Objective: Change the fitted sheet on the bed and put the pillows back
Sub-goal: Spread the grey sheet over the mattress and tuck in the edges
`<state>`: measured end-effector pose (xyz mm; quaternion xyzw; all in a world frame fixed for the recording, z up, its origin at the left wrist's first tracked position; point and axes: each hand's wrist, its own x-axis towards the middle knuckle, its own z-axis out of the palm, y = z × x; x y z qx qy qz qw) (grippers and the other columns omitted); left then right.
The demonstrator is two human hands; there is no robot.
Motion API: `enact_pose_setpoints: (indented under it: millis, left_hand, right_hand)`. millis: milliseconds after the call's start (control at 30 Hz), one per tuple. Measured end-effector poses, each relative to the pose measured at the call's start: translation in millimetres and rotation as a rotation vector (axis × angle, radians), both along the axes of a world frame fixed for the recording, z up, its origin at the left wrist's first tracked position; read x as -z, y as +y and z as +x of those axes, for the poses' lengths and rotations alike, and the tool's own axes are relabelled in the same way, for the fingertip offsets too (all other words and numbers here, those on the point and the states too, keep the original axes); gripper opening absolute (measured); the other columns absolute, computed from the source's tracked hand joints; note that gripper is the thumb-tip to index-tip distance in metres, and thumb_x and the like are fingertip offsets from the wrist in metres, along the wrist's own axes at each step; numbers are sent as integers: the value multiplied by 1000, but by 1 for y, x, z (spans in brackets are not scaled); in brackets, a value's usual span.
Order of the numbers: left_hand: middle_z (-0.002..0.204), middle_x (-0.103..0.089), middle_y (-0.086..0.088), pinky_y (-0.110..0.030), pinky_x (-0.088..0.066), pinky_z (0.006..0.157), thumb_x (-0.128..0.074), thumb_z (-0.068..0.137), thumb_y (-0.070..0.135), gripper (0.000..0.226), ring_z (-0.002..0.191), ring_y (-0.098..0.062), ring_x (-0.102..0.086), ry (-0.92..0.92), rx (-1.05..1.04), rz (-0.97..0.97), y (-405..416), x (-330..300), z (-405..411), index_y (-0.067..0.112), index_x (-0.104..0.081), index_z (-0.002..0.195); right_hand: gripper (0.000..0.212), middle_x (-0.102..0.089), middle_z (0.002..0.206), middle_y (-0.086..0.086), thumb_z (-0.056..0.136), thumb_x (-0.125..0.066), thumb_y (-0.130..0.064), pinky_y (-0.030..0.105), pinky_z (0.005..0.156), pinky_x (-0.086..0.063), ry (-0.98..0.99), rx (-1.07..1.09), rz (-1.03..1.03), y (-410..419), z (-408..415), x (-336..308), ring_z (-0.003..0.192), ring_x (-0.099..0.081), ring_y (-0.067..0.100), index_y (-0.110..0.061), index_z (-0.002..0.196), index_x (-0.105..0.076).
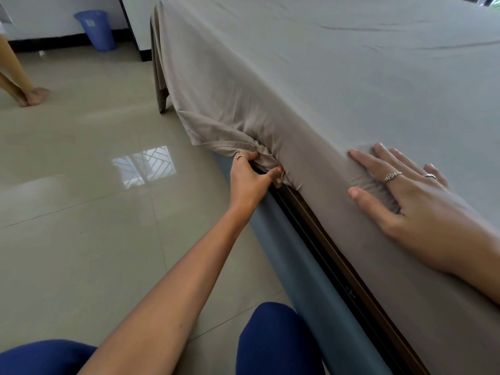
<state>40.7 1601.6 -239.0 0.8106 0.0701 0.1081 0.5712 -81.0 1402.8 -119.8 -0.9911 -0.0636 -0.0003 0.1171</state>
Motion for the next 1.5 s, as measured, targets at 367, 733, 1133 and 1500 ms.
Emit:
enact_pose_setpoints:
  millis: [367,733,1133,1500]
  left_hand:
    - [98,-69,-4,-46,-38,103,-42,91,35,43,122,-24,-54,-456,208,881,16,4,8,7,-73,82]
    - [155,-31,4,-55,1,115,-21,97,34,50,149,-21,2,217,549,843,23,-36,46,19,-52,134]
    - [71,-66,-9,-30,-42,58,-68,68,20,12,78,-31,-63,75,118,375,25,-27,62,11,-66,61]
    - [112,-70,-7,-28,-46,95,-70,86,27,28,108,-20,-62,-1,511,733,99,-77,62,14,-72,111]
  right_hand:
    - [66,-23,157,-5,85,-26,-65,18,116,-1,-165,-35,-38,5,-2,-1,141,-11,-3,-36,144,-35]
    - [42,-42,140,8,101,-34,-24,36,102,-40,198,-123,-136,130,-9,9,126,-45,25,-9,140,-37]
    - [62,-28,154,13,97,-40,-29,29,116,-15,-66,293,57,162,82,97,144,-23,21,-2,149,-19]
    - [55,-53,129,24,96,-36,-39,40,99,-38,23,450,202,175,102,77,119,-51,38,3,130,-46]
